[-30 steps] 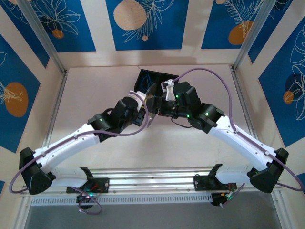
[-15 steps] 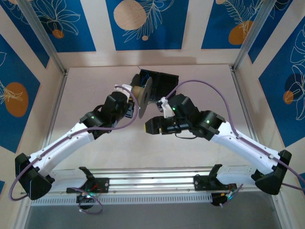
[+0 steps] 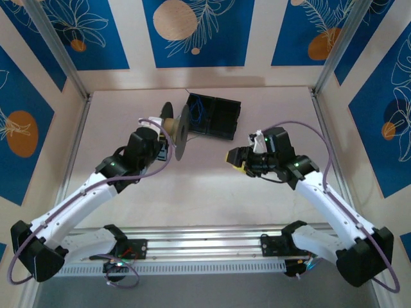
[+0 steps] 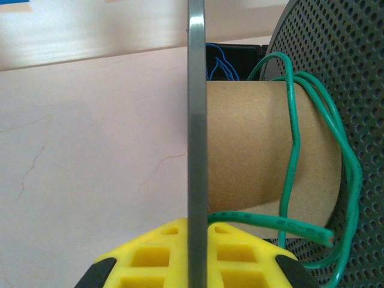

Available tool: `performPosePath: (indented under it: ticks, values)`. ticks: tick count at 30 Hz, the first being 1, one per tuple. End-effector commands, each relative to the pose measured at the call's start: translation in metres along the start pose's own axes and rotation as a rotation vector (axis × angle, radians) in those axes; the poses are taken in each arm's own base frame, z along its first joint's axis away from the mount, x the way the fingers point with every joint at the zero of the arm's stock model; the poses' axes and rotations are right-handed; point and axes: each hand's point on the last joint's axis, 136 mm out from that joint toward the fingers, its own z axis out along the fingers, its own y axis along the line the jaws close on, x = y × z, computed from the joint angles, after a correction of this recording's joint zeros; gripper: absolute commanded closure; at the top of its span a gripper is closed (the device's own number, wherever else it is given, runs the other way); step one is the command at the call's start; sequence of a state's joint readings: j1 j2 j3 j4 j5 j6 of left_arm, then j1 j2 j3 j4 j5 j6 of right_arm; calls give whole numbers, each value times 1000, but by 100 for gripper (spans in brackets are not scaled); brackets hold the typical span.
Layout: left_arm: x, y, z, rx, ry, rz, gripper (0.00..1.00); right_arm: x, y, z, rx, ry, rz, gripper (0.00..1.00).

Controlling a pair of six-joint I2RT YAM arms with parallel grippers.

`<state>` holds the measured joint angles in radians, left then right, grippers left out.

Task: Wrap the cables

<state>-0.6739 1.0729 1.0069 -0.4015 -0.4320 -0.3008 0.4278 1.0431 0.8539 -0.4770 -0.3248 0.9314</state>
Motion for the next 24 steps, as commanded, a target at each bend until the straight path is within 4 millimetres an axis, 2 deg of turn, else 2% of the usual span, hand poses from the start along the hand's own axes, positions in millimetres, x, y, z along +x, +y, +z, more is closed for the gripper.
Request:
performPosePath:
  ticks: [1,5,7,10,14,17,20,24]
  values:
    - [-11,26,-10,-89,-57,-89,100,-17,9,4,-60,-17,22,42]
    - [6,51,-5,-171,-75,-129,100,-56,-3,15,41,-83,13,41]
    - [11,57,1,-192,-99,-133,100,-78,1,25,66,-87,0,39]
    - [20,65,11,-238,-88,-115,100,-107,22,47,62,-61,-69,35]
    - [42,65,27,-240,-21,-122,100,-144,47,78,102,-42,-169,29]
    - [59,61,33,-215,28,-174,100,-177,55,106,139,-43,-232,35]
    - [74,58,37,-208,95,-222,100,-210,52,136,167,-44,-263,43]
    - [84,56,41,-224,160,-248,87,-247,35,170,245,-47,-298,53]
